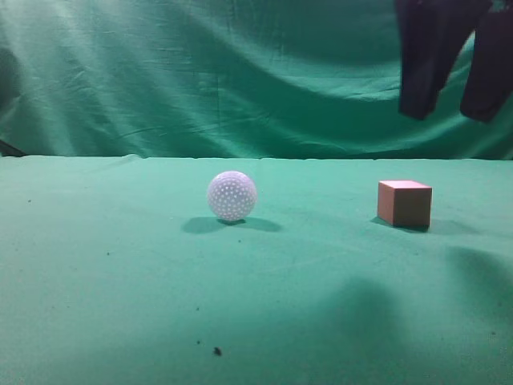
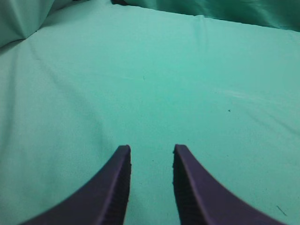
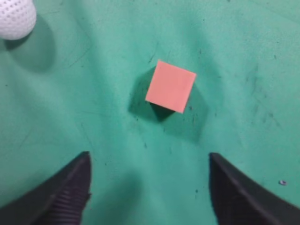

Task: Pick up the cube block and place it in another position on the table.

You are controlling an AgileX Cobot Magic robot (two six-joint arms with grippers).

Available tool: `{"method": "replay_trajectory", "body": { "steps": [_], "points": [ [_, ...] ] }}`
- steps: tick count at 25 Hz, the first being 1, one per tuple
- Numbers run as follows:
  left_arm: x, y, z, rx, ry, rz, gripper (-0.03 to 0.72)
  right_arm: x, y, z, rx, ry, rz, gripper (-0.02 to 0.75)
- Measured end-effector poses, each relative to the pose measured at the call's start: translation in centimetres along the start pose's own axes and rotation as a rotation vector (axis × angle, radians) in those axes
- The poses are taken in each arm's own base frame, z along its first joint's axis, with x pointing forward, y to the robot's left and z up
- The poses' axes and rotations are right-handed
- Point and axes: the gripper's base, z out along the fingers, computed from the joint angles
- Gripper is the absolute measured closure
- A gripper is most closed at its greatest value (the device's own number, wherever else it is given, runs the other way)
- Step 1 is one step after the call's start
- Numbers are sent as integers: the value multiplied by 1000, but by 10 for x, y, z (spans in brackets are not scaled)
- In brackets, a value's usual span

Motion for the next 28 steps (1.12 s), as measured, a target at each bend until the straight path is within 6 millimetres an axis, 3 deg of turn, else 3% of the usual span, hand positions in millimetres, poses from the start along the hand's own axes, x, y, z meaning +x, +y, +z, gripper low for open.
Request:
{"method": "replay_trajectory", "body": {
  "steps": [2, 6, 7, 10, 11, 13, 14, 16, 17, 22, 25, 28],
  "points": [
    [0, 0, 0, 0, 0, 0, 426, -7, 0, 10, 0, -3, 23, 151],
    [0, 0, 0, 0, 0, 0, 426, -15, 1, 33, 1, -7, 41, 164],
    [0, 0, 0, 0, 0, 0, 426, -16, 1, 40, 3, -2, 42, 228],
    [0, 0, 0, 0, 0, 0, 426, -18, -1, 58, 19, 15, 25, 225],
    [0, 0, 0, 0, 0, 0, 426, -18, -1, 63, 24, 18, 23, 272],
    [0, 0, 0, 0, 0, 0, 426, -19, -3, 69, 42, 20, 27, 286],
    [0, 0, 0, 0, 0, 0, 426, -20, -4, 70, 53, 16, 36, 379],
    [0, 0, 0, 0, 0, 0, 426, -22, -6, 70, 80, 0, 51, 514],
    [0, 0, 0, 0, 0, 0, 426, -25, -8, 68, 95, -10, 55, 526],
    [0, 0, 0, 0, 0, 0, 426, -56, -19, 45, 149, -109, 63, 519],
    [0, 0, 0, 0, 0, 0, 426, -82, -36, 28, 162, -198, 112, 519],
    [0, 0, 0, 0, 0, 0, 426, -106, -55, 25, 178, -241, 164, 519]
  ]
}}
